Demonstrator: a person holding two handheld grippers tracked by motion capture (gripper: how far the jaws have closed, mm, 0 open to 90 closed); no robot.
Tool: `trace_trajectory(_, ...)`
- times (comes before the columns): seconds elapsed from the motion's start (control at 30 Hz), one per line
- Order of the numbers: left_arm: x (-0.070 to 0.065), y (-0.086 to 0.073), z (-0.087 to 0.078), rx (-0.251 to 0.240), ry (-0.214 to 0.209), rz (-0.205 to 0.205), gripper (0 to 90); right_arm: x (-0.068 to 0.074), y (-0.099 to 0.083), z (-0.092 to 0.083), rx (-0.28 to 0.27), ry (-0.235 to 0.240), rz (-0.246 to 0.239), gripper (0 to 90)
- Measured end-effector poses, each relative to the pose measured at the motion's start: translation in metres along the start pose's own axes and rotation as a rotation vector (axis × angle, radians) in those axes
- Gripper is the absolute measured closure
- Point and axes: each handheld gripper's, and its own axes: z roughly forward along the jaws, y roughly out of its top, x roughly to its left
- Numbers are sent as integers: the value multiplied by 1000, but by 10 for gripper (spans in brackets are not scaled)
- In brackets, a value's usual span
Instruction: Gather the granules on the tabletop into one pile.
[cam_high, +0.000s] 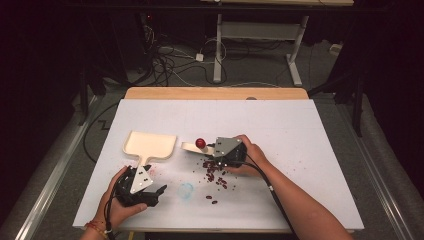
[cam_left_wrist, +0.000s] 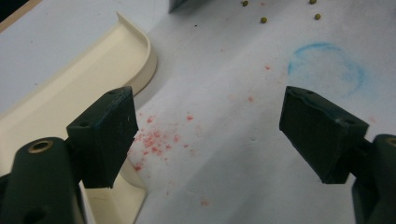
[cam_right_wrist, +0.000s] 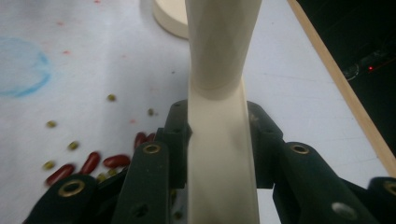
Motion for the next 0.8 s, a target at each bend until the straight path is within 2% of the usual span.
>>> trace_trajectory(0.1,-1,1,2,5,-6,2,182,4,-6,-12,-26,15,11,669)
trace_trajectory(0.23,-1,2,3,9,-9,13,183,10,-13,-31,-57,66,-1,670)
trace_trajectory(0.37,-1,3,4,11,-13,12,183,16,-16,-45,-78,80,-18,671)
trace_trajectory(0.47,-2,4,5,16,-16,20,182,16,-16,-54,-90,39,-15,671)
trace_trajectory(0.6,-3,4,4,11,-17,22,182,9,-16,-71,-102,-35,38,671)
trace_trajectory(0.73,-2,3,3,6,-14,19,183,-3,-21,-89,-91,-110,149,671)
trace_trajectory(0.8,-2,3,2,5,-11,20,183,-9,-26,-97,-52,-155,206,670)
